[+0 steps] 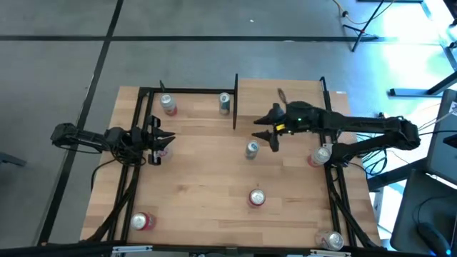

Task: Place canned beverage on shelf
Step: Put the bottom blue soda can on the shelf

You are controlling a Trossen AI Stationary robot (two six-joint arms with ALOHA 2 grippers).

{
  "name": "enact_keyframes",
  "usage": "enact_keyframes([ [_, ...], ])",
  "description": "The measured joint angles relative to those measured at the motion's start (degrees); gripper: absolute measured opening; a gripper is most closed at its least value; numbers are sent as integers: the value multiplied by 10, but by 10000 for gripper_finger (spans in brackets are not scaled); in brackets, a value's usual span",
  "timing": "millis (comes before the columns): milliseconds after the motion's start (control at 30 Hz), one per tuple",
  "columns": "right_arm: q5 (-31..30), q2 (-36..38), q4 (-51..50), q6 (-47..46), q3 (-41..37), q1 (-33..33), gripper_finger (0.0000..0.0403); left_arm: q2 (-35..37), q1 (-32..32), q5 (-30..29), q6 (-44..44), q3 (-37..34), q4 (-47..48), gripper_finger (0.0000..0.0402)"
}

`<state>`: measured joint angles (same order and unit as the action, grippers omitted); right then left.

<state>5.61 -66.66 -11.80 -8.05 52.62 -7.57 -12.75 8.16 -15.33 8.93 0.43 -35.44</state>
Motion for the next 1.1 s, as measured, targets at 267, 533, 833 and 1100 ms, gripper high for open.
enact_keyframes([
  [267, 0, -40, -18, 38, 4, 21, 371, 0, 0, 0, -18, 0, 0, 48],
  [533, -17, -46, -16, 25, 3, 19, 390, 0, 0, -1, -19, 0, -1, 48],
  [833, -13, -87, -52, 25, 2, 20, 390, 0, 0, -2, -19, 0, -1, 48],
  [1100, -19, -135, -52, 40, 2, 20, 390, 0, 0, -2, -19, 0, 0, 48],
])
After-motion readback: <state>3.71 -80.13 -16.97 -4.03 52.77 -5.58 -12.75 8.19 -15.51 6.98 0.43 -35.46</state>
